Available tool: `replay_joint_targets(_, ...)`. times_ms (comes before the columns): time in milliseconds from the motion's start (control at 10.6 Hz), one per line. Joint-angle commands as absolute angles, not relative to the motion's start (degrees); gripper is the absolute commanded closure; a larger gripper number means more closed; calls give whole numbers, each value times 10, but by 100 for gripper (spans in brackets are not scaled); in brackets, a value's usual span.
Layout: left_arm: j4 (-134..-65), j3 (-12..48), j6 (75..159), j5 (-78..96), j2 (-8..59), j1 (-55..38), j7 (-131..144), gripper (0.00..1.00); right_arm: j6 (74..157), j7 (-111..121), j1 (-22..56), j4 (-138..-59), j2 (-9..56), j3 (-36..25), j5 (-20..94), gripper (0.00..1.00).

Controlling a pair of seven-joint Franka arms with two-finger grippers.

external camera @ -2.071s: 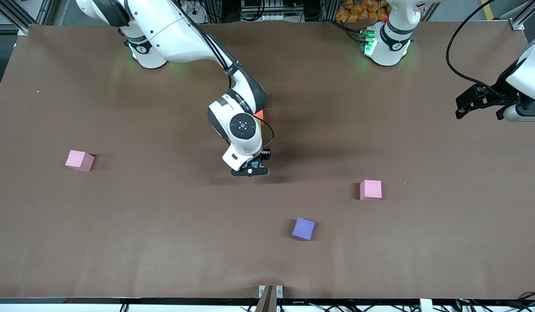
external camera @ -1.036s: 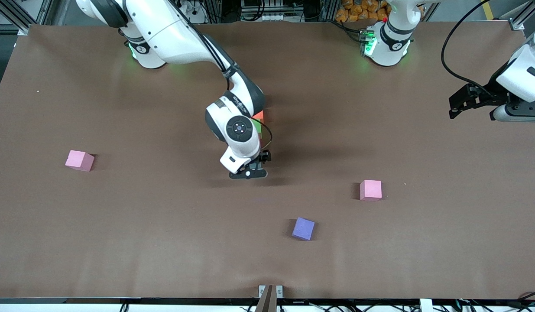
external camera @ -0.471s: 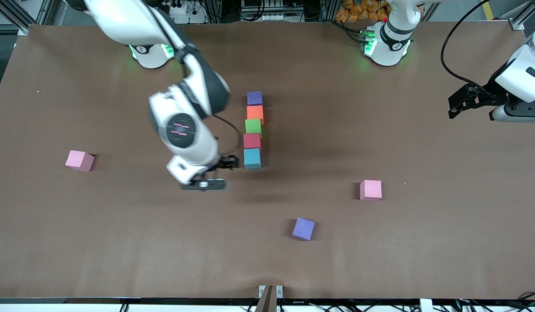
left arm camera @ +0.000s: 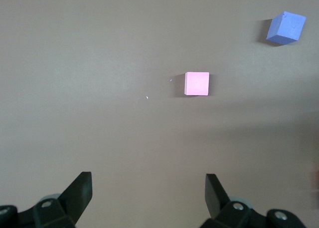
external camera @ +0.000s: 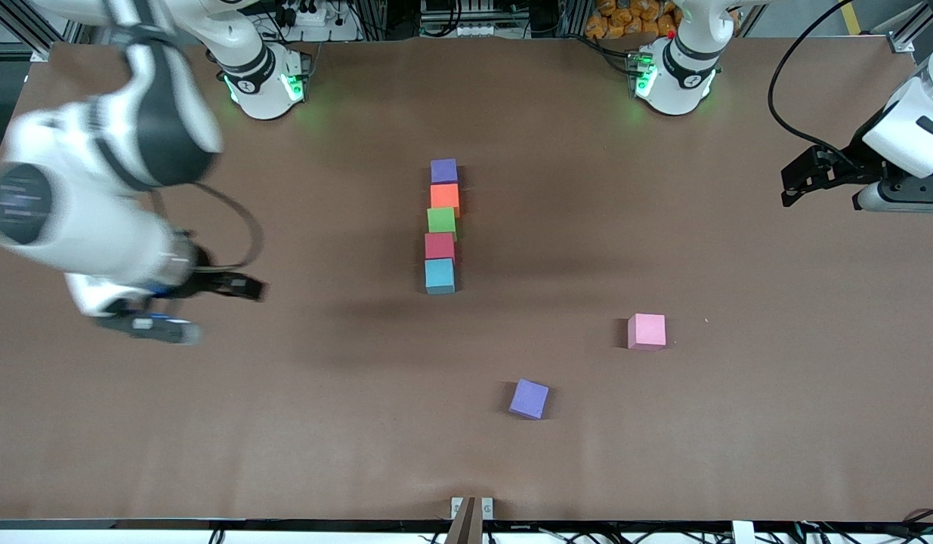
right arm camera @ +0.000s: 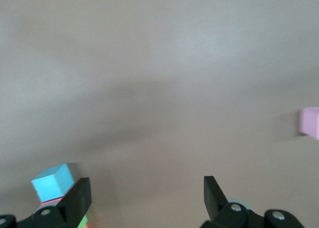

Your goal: Arrange blocks into number 1

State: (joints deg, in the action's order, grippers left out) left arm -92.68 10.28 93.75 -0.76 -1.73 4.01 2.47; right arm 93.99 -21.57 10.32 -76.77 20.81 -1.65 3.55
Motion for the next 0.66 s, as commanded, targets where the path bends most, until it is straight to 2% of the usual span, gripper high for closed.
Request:
replay_joint_targets(0, -918, 104, 930, -3, -17, 43, 8, 0, 935, -125, 50, -783, 183, -6, 38, 0)
replay_joint_targets(565, -918, 107, 930, -3, -18, 42, 8, 0, 892, -11, -40, -797, 98, -24, 30, 0)
